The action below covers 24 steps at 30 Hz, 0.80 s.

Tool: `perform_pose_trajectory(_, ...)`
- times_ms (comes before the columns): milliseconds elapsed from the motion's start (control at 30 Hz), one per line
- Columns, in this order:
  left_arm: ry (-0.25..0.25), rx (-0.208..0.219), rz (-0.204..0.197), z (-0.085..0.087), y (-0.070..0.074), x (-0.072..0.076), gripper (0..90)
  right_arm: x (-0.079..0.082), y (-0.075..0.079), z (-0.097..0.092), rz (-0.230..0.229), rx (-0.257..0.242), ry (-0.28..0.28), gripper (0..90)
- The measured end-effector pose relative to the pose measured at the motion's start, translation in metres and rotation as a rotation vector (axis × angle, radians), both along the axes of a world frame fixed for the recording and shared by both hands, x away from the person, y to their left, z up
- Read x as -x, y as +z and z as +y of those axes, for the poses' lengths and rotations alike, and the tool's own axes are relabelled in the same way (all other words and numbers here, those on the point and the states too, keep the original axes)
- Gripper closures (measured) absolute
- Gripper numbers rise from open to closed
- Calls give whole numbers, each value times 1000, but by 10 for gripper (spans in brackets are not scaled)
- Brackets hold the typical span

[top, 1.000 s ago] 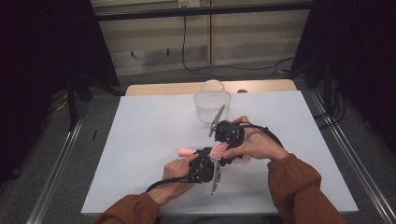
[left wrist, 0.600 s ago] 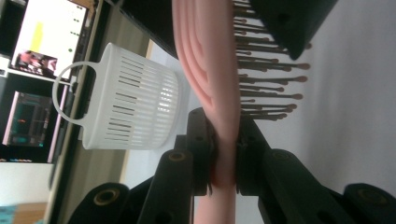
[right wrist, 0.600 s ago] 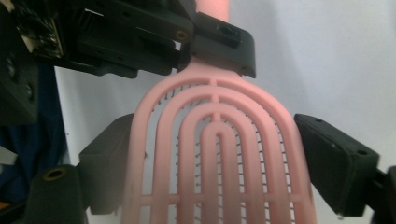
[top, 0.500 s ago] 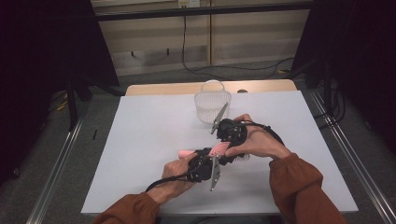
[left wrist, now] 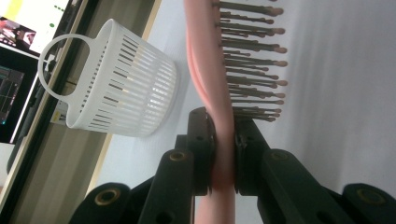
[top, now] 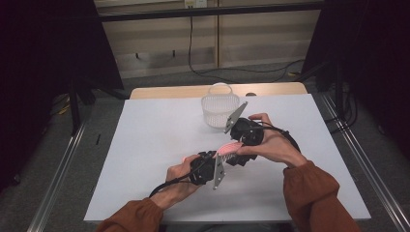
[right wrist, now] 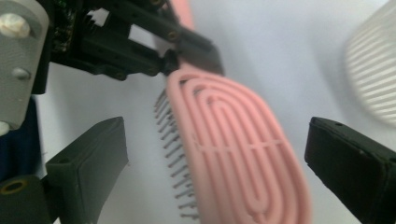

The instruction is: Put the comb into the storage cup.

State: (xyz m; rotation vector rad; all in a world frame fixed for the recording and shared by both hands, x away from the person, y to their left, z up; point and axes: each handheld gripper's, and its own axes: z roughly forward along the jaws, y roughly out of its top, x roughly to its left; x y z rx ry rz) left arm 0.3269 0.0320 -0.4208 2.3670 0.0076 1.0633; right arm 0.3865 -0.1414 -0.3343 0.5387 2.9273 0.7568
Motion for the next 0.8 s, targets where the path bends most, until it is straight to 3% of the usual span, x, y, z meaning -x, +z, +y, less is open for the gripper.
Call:
perform_pose_trajectory(33, -1, 4, 11, 0, 0, -1, 801, 0, 2, -1, -23, -8, 2, 43)
perform_pose_trajectory(200, 12, 7, 18, 3, 3, -2, 802, 3, 7, -7, -45, -34, -3, 46)
perform_pose_trajectory(367, 26, 46, 37, 9, 6, -7, 801, 4, 13, -18, -76, -90, -30, 45)
perform_pose_trajectory(433, 42, 75, 59, 12, 8, -10, 801, 5, 15, -23, -78, -112, -56, 40)
perform_pose_trajectory(533, 53, 95, 83, 16, 9, -13, 801, 7, 16, -27, -122, -116, -81, 46)
perform_pose_trajectory(800, 85, 194, 177, 30, 14, -24, 801, 10, 15, -38, -149, -145, -133, 64)
